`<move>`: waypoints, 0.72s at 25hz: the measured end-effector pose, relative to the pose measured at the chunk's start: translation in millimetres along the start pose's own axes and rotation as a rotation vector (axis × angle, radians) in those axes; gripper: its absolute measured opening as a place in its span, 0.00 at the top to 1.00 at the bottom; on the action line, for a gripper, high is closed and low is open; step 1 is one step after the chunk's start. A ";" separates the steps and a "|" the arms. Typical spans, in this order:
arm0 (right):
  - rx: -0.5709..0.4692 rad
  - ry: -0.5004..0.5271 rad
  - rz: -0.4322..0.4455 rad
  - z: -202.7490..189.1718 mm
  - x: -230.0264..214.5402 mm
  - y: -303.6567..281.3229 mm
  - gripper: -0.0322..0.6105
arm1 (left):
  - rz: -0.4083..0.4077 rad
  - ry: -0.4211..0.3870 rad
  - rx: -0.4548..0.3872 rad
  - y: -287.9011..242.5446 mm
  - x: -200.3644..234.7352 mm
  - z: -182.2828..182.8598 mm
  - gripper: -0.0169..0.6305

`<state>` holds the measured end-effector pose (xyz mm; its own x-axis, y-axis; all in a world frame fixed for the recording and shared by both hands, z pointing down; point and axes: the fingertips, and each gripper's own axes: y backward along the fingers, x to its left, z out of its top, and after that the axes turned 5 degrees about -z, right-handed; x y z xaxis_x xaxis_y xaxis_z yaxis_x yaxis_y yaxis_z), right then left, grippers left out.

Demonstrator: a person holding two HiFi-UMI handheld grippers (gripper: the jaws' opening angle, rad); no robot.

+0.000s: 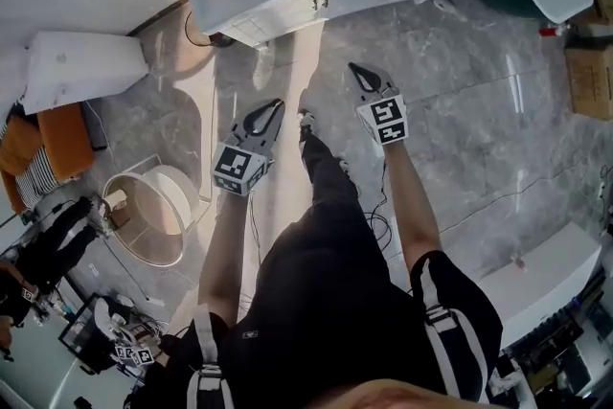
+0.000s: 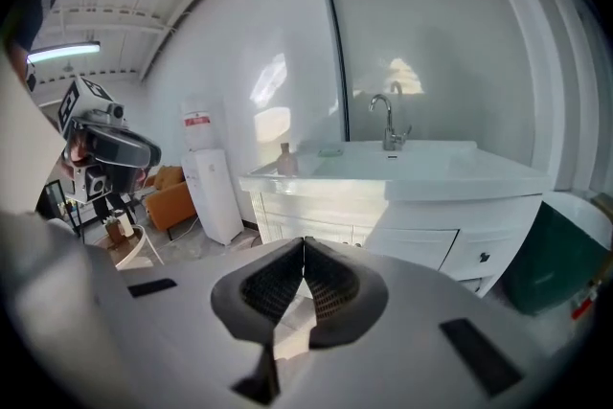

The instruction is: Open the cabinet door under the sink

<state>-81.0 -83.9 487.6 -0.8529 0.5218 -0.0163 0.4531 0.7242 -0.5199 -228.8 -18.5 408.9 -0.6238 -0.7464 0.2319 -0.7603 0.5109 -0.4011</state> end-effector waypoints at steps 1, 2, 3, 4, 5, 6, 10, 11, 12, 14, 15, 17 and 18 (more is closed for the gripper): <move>0.007 -0.006 -0.005 -6.8 -5.8 -13.4 0.86 | -0.010 0.002 -0.002 -11.2 7.0 0.9 0.93; 0.014 -0.010 -0.011 -14.5 -12.4 -27.5 0.86 | -0.018 0.011 -0.013 -22.8 13.6 1.5 0.93; 0.022 -0.013 -0.017 -22.5 -19.5 -42.7 0.86 | -0.025 0.019 -0.023 -34.4 20.4 1.2 0.93; 0.030 -0.014 -0.024 -29.7 -26.5 -58.7 0.86 | -0.031 0.021 -0.029 -45.6 28.0 0.0 0.93; 0.035 -0.012 -0.030 -34.9 -32.8 -74.8 0.86 | -0.036 0.018 -0.034 -56.2 36.0 -2.0 0.93; 0.036 -0.010 -0.036 -38.1 -37.4 -89.7 0.86 | -0.040 0.014 -0.037 -65.4 43.3 -5.5 0.93; 0.029 -0.036 -0.069 -49.0 -52.5 -143.7 0.86 | -0.058 0.011 -0.028 -95.3 67.3 -33.8 0.93; 0.034 -0.047 -0.079 -54.6 -56.7 -157.4 0.86 | -0.062 0.014 -0.027 -101.0 71.9 -42.1 0.93; 0.043 -0.056 -0.088 -60.9 -60.9 -170.9 0.86 | -0.066 0.017 -0.023 -105.9 76.0 -50.2 0.93; 0.060 -0.067 -0.109 -72.5 -70.7 -196.6 0.86 | -0.070 0.022 -0.011 -114.9 83.9 -64.3 0.93; 0.065 -0.070 -0.121 -77.0 -76.7 -208.5 0.85 | -0.072 0.024 -0.007 -119.4 87.8 -69.8 0.93; 0.070 -0.076 -0.142 -85.0 -87.8 -229.8 0.85 | -0.076 0.031 -0.007 -127.0 94.4 -79.1 0.93; 0.075 -0.077 -0.149 -88.5 -91.7 -239.4 0.85 | -0.078 0.036 -0.007 -129.7 97.4 -83.6 0.93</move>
<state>-88.3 -265.3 689.2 -0.9277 0.3733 0.0012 0.3025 0.7538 -0.5834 -206.1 -121.8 557.6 -0.5685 -0.7682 0.2943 -0.8081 0.4546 -0.3745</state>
